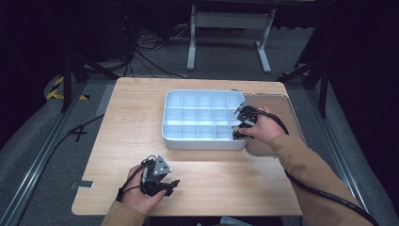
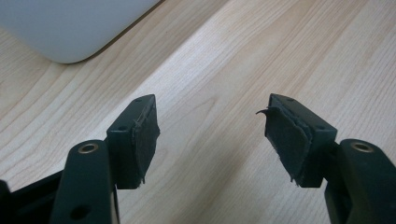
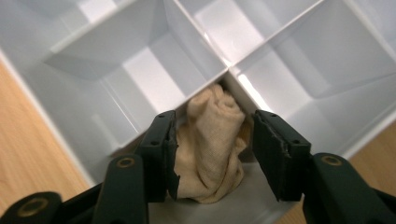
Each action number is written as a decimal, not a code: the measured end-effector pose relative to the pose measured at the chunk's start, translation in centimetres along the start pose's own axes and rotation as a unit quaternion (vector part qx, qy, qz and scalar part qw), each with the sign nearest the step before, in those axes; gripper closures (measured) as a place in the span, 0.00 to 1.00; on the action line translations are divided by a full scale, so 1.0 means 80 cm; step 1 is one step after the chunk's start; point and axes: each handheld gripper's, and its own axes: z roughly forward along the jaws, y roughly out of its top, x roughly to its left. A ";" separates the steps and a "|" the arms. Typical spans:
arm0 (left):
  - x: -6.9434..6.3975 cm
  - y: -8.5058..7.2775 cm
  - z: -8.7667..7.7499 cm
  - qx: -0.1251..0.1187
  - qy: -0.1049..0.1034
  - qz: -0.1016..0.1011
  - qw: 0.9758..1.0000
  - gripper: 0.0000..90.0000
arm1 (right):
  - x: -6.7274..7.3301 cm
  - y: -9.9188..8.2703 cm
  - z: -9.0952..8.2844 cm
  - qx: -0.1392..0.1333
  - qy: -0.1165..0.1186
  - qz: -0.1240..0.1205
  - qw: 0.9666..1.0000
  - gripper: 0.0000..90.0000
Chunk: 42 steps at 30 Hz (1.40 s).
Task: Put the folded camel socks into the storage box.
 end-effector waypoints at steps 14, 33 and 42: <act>0.001 -0.007 -0.007 -0.007 0.002 -0.005 1.000 0.39 | 0.010 -0.019 -0.064 -0.101 0.008 -0.009 0.995 0.54; -0.003 -0.004 -0.009 -0.015 0.002 -0.005 1.000 0.40 | 0.026 -0.078 -0.104 -0.175 0.029 -0.003 0.984 0.48; -0.002 -0.003 -0.009 -0.013 0.004 -0.003 1.000 0.40 | 0.024 -0.103 -0.106 -0.199 0.036 0.010 0.979 0.46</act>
